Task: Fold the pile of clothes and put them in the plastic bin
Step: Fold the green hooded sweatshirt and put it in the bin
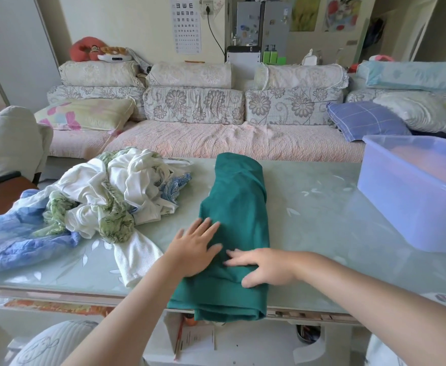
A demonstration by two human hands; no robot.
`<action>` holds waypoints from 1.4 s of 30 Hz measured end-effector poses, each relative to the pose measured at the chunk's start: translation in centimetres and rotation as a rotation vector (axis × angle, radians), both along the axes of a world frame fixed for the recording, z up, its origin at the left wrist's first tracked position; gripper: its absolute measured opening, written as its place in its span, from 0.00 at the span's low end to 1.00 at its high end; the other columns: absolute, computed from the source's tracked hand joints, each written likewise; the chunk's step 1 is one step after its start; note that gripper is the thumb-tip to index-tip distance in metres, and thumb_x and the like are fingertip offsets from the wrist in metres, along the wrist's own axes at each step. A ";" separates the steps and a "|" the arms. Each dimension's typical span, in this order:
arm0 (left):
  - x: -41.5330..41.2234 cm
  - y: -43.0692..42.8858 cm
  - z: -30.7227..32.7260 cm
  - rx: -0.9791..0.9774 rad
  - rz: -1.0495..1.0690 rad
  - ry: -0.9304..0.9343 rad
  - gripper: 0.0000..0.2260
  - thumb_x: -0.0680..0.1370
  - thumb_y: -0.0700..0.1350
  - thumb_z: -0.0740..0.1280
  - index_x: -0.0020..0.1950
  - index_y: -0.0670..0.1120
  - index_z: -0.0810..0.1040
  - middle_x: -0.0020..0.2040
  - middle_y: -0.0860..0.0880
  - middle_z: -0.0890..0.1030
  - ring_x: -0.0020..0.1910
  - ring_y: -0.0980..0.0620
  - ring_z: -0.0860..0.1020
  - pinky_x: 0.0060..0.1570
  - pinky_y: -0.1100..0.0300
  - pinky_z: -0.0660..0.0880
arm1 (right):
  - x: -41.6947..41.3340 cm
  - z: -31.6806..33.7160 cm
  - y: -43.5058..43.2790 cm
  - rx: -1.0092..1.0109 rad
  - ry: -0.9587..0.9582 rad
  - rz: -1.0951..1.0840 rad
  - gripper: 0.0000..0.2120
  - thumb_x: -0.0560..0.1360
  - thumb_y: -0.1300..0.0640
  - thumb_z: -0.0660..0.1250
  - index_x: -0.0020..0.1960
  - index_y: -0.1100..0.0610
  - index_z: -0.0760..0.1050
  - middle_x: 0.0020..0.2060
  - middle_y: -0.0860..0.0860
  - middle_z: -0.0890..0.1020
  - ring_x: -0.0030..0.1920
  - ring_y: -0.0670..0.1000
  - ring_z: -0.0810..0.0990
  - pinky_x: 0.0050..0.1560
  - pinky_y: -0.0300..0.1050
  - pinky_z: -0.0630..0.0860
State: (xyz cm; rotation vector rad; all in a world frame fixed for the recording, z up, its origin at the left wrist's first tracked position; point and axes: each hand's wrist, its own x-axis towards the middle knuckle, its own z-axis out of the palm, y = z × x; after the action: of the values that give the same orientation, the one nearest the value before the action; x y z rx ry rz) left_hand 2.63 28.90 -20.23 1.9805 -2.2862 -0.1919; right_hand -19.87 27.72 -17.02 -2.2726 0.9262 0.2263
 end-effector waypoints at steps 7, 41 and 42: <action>1.1 -0.1 -0.7 0.184 0.157 -0.131 0.36 0.78 0.69 0.48 0.81 0.51 0.48 0.81 0.47 0.44 0.79 0.49 0.39 0.77 0.47 0.41 | -1.9 -0.7 0.9 -0.237 0.022 0.129 0.43 0.69 0.67 0.62 0.80 0.43 0.56 0.80 0.41 0.55 0.78 0.39 0.49 0.79 0.41 0.48; -4.8 -4.2 2.6 -0.111 0.462 1.042 0.13 0.76 0.58 0.67 0.53 0.50 0.79 0.51 0.50 0.83 0.52 0.49 0.81 0.54 0.52 0.77 | -4.7 1.7 -8.3 -0.384 -0.738 -0.990 0.12 0.79 0.47 0.66 0.57 0.53 0.79 0.47 0.47 0.82 0.49 0.50 0.80 0.44 0.43 0.71; -4.6 -4.7 2.7 -0.089 0.531 1.005 0.18 0.75 0.60 0.67 0.56 0.47 0.77 0.52 0.48 0.82 0.53 0.47 0.80 0.54 0.51 0.76 | -4.5 1.4 -8.8 -0.413 -0.673 -1.006 0.13 0.79 0.46 0.65 0.58 0.52 0.78 0.47 0.47 0.81 0.49 0.52 0.79 0.45 0.45 0.71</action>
State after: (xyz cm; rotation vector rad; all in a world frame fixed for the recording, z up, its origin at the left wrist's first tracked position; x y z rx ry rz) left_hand -1.98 24.21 -17.50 1.7478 -1.1045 -0.7862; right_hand -24.38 18.87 -15.65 -1.6950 1.6465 -1.1643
